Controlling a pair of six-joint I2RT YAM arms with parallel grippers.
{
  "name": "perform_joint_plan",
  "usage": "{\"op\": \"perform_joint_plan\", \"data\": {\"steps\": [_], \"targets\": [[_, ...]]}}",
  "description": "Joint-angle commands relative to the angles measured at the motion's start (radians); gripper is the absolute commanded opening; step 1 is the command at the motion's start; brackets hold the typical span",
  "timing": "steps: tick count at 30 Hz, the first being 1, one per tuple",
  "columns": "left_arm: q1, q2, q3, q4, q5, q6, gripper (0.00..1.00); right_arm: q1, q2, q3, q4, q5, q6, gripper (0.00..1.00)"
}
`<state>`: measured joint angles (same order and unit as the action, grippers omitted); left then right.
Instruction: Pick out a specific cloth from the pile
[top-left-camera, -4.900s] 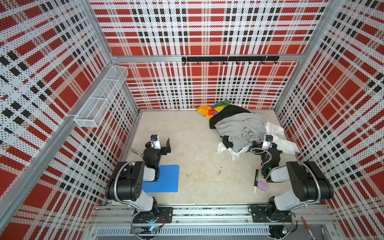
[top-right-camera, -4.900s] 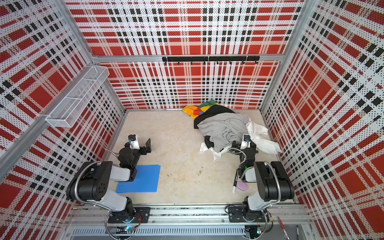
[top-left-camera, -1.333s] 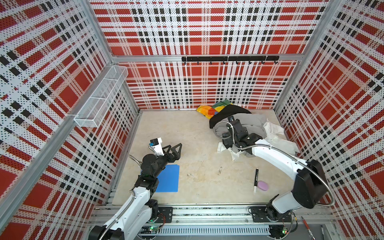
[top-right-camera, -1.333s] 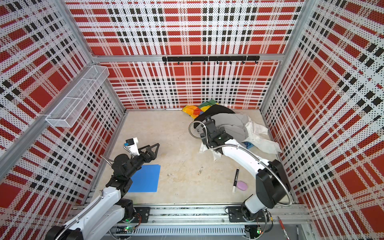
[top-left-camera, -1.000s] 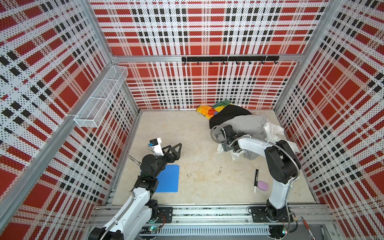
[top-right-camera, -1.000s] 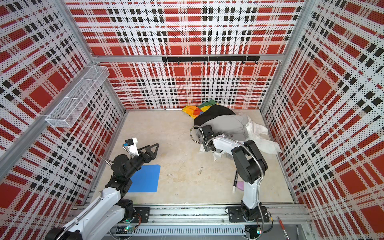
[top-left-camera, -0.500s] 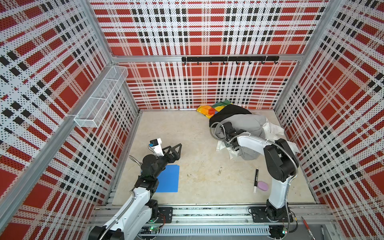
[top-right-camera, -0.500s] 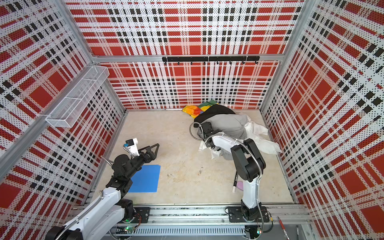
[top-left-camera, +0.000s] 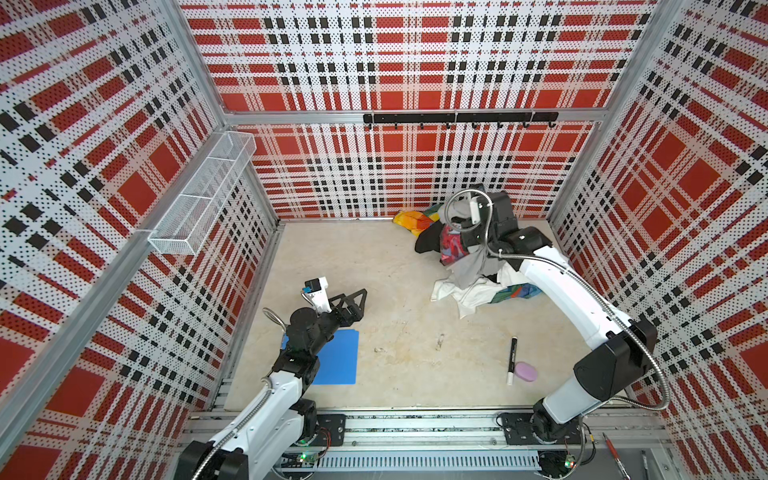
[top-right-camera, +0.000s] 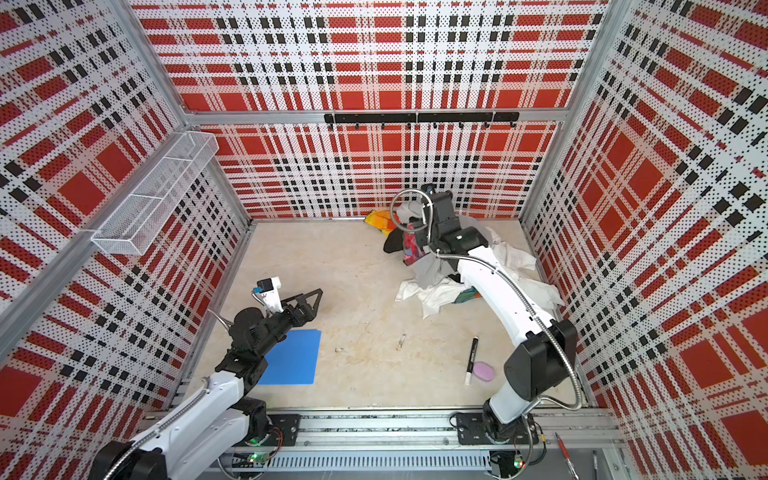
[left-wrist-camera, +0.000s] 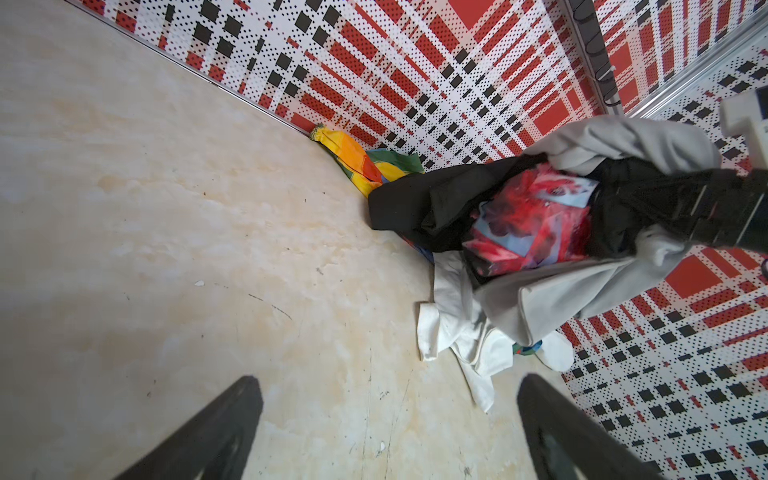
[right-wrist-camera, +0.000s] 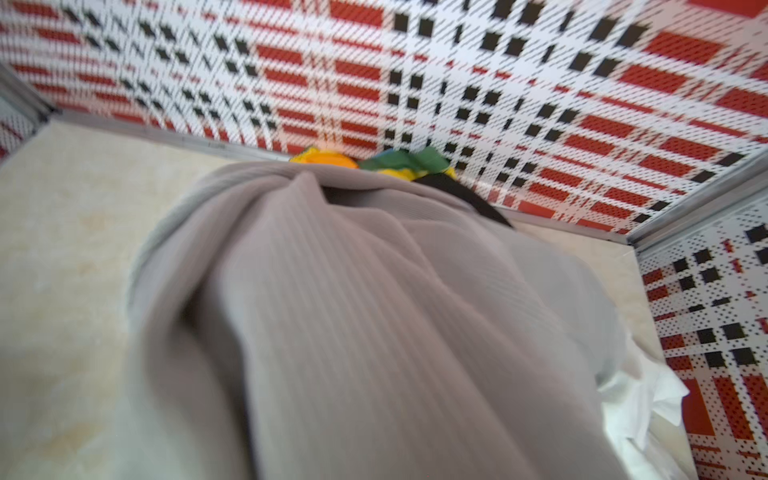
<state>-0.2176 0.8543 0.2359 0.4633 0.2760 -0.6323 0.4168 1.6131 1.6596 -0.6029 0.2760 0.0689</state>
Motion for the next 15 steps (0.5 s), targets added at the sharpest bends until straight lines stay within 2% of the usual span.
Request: {"op": "perform_joint_plan", "data": {"steps": [1,6,10,15], "targets": [[-0.034,0.0,0.023,0.036,-0.015,-0.004,0.99,-0.102,0.009,0.057,0.06,-0.025,0.026,0.0],[-0.039,0.002,0.019,0.036,-0.02,-0.004,0.99,-0.226,0.085,0.008,0.065,0.035,0.099,0.03],[-0.04,0.007,0.02,0.037,-0.023,-0.001,0.99,-0.26,0.161,-0.108,0.091,0.033,0.134,0.05],[-0.042,0.015,0.023,0.036,-0.023,0.001,0.99,-0.251,0.21,-0.224,0.159,-0.03,0.141,0.25]]}}
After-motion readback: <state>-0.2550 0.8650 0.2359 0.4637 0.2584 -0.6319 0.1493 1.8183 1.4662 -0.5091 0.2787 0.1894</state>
